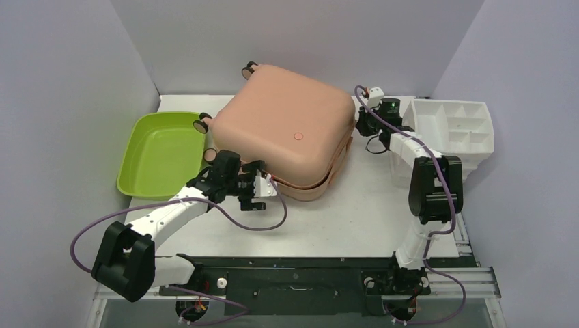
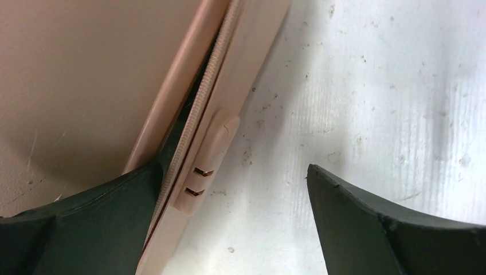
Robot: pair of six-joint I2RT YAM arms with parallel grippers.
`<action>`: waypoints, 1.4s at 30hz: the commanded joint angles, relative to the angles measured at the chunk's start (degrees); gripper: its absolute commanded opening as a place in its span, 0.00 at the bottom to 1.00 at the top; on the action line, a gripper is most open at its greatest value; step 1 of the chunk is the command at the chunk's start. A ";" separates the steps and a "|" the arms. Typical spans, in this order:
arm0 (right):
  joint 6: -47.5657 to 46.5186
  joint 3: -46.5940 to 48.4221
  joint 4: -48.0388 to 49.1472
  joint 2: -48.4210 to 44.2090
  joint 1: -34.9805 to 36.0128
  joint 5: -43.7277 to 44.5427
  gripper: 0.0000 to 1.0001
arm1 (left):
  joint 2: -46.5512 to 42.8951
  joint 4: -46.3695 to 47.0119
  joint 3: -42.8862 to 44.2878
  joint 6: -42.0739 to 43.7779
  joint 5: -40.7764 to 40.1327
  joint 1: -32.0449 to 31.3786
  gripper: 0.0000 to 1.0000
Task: Open, take out, and arrange the luggage
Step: Unzip the zipper of the luggage, then adjust the luggage at the center of the board.
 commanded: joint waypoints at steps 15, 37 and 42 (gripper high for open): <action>-1.52 -16.95 2.24 -18.72 -3.01 -5.02 0.00 | 4.46 11.80 8.83 -21.77 -18.79 6.71 0.96; -0.11 -28.76 -5.42 -31.52 8.67 -4.92 0.00 | 19.84 6.02 30.72 -25.06 -8.76 12.94 0.96; 1.18 -25.18 -4.19 -29.16 7.16 -6.17 0.00 | 3.24 -7.28 22.49 -6.44 17.69 16.20 0.96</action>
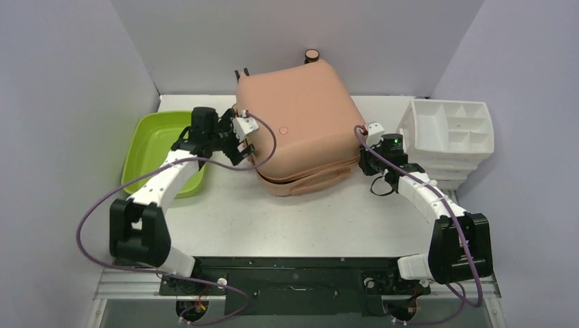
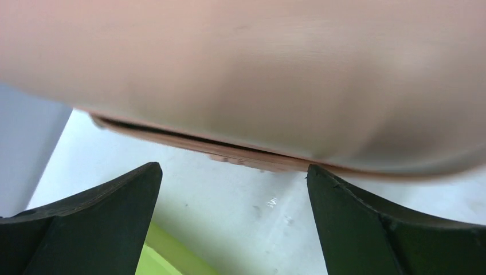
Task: Open, take out, and arrange the luggage
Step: Adjust the luggage at the center of the board, then hold the luggage at the center of the board.
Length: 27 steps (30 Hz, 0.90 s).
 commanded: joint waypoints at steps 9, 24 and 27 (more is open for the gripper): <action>4.71 6.10 4.28 4.67 1.29 -10.32 0.00 | -18.19 -43.55 -1.77 39.05 35.17 -5.66 0.96; 4.58 6.76 2.35 5.09 0.08 -9.19 0.00 | -12.67 -4.25 -13.80 10.44 8.32 -25.16 0.99; 4.65 6.53 2.36 5.11 0.00 -9.06 0.00 | -11.52 -1.97 -13.79 8.54 7.01 -25.92 0.99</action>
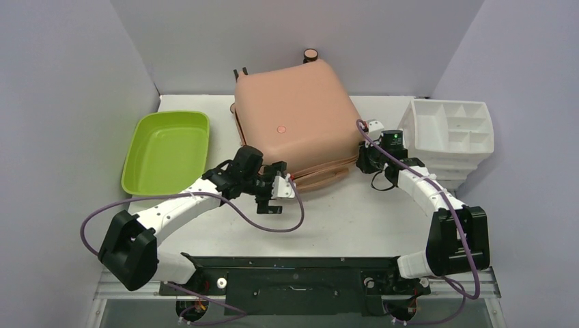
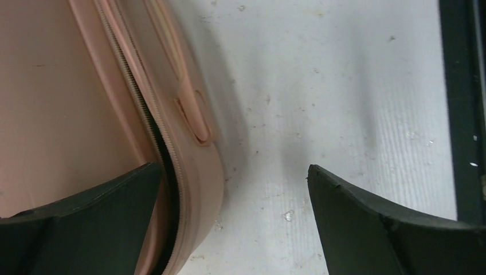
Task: Open, take out, and arrange the luggage
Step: Hold the luggage at the center of the board.
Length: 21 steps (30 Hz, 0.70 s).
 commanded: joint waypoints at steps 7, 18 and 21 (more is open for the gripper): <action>1.53 2.55 6.37 2.20 0.58 -4.79 0.00 | 4.08 10.12 0.90 -5.70 -9.90 -2.47 1.00; -0.14 3.94 4.91 2.61 0.21 -4.14 0.00 | 10.43 9.02 3.36 -7.51 -17.89 -2.87 0.36; -1.58 4.37 4.36 2.41 -0.07 -2.33 0.00 | 11.38 8.86 3.66 -7.59 -19.56 -2.85 0.04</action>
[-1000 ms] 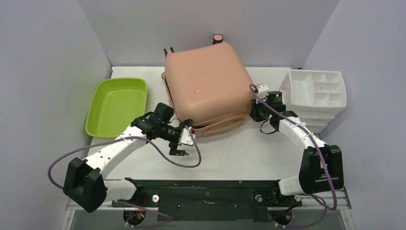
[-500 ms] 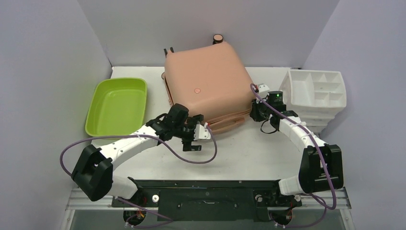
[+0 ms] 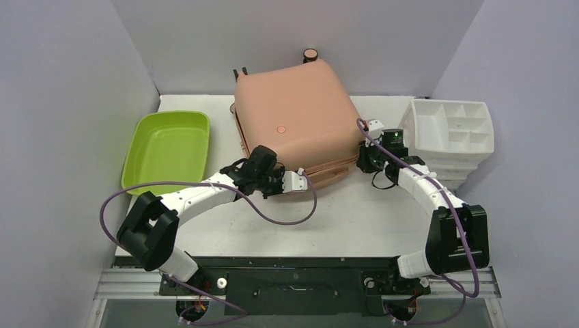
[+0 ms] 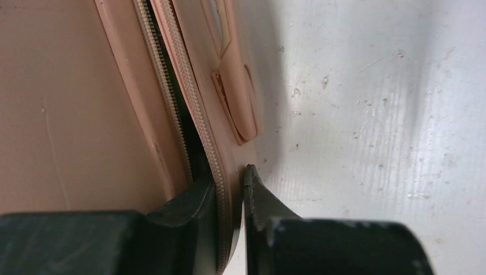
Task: Open, take out, and arrange the luggage
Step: Hold the luggage at the center of the board, then unzip the zipper of the luggage.
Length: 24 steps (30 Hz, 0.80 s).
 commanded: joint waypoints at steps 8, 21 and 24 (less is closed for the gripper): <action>-4.06 5.51 3.85 1.24 -3.18 2.05 0.00 | -3.40 -2.11 -1.00 2.48 -1.44 3.99 0.00; -3.21 10.12 -0.95 2.08 -4.41 6.94 0.01 | -8.31 -7.34 -9.50 13.74 2.11 10.38 0.00; -0.97 9.74 -1.03 1.49 -4.40 7.68 0.01 | -7.57 -6.61 -10.17 13.89 2.15 11.45 0.00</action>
